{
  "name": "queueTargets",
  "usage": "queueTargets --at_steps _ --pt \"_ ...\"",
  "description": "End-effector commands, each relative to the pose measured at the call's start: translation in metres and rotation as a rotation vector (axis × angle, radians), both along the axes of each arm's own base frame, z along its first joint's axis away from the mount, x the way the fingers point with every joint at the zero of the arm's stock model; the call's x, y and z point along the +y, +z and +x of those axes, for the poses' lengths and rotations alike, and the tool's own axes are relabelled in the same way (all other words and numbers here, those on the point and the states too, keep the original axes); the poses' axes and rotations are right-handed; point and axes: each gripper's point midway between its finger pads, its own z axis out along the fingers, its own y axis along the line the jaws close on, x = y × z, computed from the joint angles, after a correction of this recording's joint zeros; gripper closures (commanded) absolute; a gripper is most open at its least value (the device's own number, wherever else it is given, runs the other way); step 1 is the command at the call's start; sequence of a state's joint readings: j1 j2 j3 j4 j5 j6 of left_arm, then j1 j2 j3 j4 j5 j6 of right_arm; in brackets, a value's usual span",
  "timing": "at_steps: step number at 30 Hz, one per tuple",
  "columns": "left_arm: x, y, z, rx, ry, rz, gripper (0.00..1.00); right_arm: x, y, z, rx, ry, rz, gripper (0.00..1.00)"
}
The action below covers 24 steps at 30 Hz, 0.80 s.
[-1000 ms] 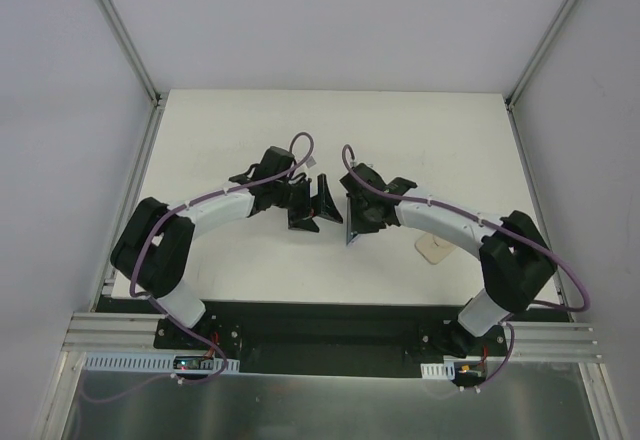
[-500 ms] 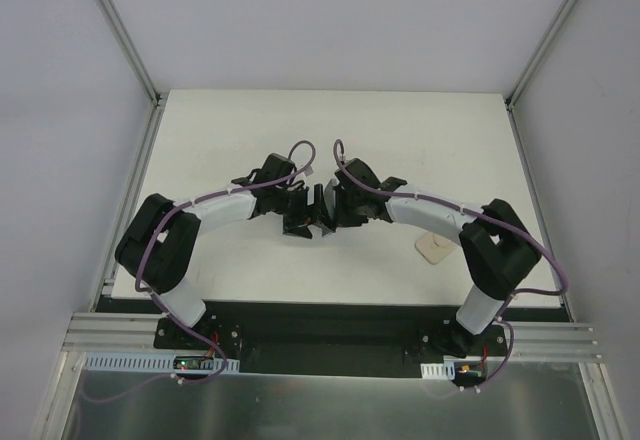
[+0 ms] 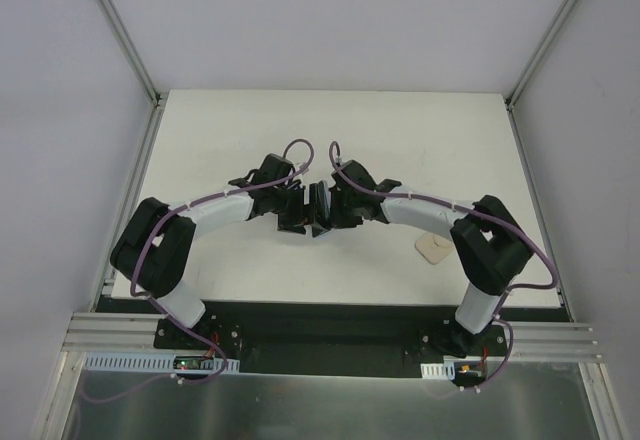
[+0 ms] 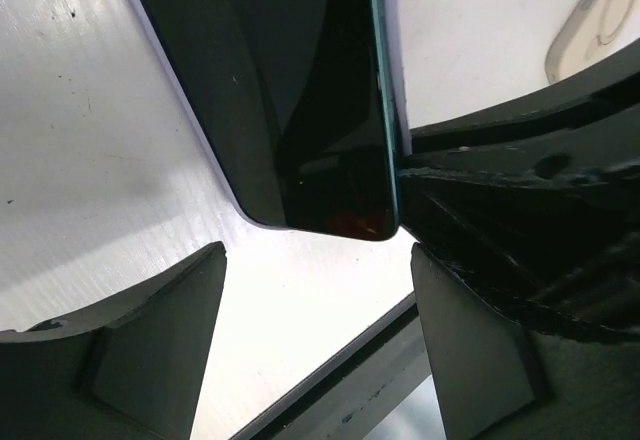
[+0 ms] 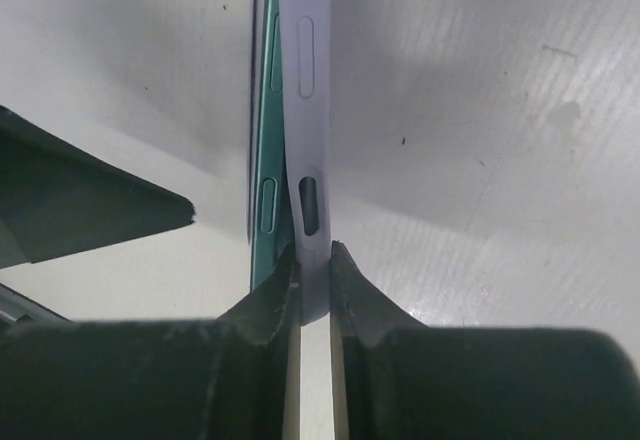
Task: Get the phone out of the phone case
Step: Remove the phone case from the phone.
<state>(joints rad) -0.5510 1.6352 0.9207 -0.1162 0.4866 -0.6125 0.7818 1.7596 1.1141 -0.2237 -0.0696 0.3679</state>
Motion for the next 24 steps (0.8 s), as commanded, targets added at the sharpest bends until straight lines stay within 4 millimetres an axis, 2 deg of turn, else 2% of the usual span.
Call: queueTargets --at_steps 1,2,5,8,11,13,15,16,17,19,20,21,24 --pt "0.001 0.034 0.006 -0.142 -0.006 -0.035 0.27 -0.041 0.004 -0.026 0.001 -0.017 -0.168 0.99" --pt "0.003 0.034 0.005 -0.143 -0.005 -0.038 0.27 -0.059 0.008 -0.026 -0.021 -0.048 -0.229 0.99" --pt "0.005 0.041 0.002 -0.151 -0.007 -0.057 0.27 -0.087 0.016 -0.029 -0.057 -0.079 -0.323 0.99" --pt "0.004 0.043 -0.001 -0.145 -0.019 -0.070 0.27 -0.108 0.025 -0.032 -0.098 -0.107 -0.406 0.99" --pt "0.004 0.035 -0.001 -0.117 -0.015 -0.059 0.27 -0.120 0.038 -0.031 -0.145 -0.108 -0.511 0.99" --pt "0.002 0.030 -0.002 -0.090 -0.012 -0.059 0.27 -0.120 0.047 -0.028 -0.167 -0.100 -0.563 0.99" --pt "0.001 0.030 0.000 -0.085 -0.013 -0.060 0.27 -0.116 0.038 -0.028 -0.171 -0.067 -0.637 0.99" --pt "0.001 0.029 0.000 -0.083 -0.012 -0.058 0.27 -0.110 0.040 -0.026 -0.172 -0.057 -0.645 0.98" --pt "0.000 0.030 0.001 -0.082 -0.012 -0.059 0.27 -0.103 0.028 -0.028 -0.157 -0.025 -0.677 0.99" --pt "0.001 0.028 0.000 -0.077 -0.015 -0.055 0.26 -0.087 0.024 -0.024 -0.164 0.021 -0.686 0.99" --pt "0.001 0.028 0.000 -0.075 -0.016 -0.054 0.26 -0.079 0.011 -0.026 -0.147 0.056 -0.716 0.99" --pt "0.001 0.026 0.000 -0.074 -0.017 -0.050 0.26 -0.075 0.007 -0.026 -0.144 0.082 -0.728 0.99" --pt "0.003 0.022 -0.003 -0.061 -0.019 -0.040 0.25 -0.052 -0.012 -0.034 -0.097 0.130 -0.656 0.99"
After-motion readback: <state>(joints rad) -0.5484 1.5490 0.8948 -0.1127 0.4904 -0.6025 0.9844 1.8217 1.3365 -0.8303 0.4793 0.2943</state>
